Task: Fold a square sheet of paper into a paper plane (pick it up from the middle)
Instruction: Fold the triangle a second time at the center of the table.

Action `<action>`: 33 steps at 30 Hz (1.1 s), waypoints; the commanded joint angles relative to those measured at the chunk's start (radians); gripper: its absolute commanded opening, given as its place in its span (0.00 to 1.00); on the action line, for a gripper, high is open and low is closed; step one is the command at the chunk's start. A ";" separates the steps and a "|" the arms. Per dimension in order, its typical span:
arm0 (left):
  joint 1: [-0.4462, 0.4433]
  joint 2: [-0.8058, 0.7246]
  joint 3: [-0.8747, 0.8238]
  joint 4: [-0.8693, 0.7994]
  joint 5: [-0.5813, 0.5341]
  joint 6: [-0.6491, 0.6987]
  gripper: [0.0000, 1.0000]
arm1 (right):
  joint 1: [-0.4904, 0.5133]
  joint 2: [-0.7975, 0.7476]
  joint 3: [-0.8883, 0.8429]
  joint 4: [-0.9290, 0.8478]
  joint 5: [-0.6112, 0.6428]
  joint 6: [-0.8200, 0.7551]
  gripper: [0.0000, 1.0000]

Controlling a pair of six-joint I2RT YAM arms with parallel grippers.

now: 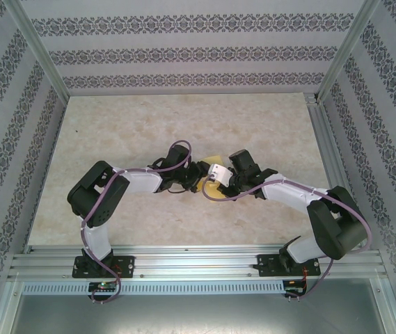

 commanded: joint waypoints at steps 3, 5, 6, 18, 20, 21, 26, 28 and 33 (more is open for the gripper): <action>-0.020 0.021 0.001 0.071 0.010 -0.057 0.53 | -0.002 -0.029 0.021 0.000 -0.033 -0.002 0.07; -0.021 0.026 0.000 0.081 0.010 -0.062 0.46 | -0.001 -0.032 0.022 -0.006 -0.034 -0.003 0.08; -0.021 0.028 0.001 0.081 0.010 -0.063 0.43 | -0.001 -0.034 0.024 -0.010 -0.034 -0.007 0.08; -0.021 0.036 0.022 0.085 0.022 -0.059 0.31 | 0.093 -0.084 0.020 -0.098 0.116 -0.109 0.34; -0.022 0.037 0.027 0.084 0.025 -0.057 0.30 | 0.105 -0.086 0.013 -0.074 0.148 -0.106 0.38; -0.021 0.038 0.027 0.083 0.025 -0.057 0.30 | 0.113 -0.082 0.013 -0.068 0.161 -0.106 0.39; -0.021 0.037 0.026 0.087 0.028 -0.060 0.29 | 0.147 -0.027 0.023 -0.047 0.222 -0.103 0.41; -0.021 0.038 0.026 0.088 0.030 -0.060 0.29 | 0.158 -0.013 0.035 -0.049 0.219 -0.091 0.41; -0.021 0.038 0.025 0.091 0.031 -0.063 0.29 | 0.183 0.001 0.035 -0.017 0.239 -0.063 0.41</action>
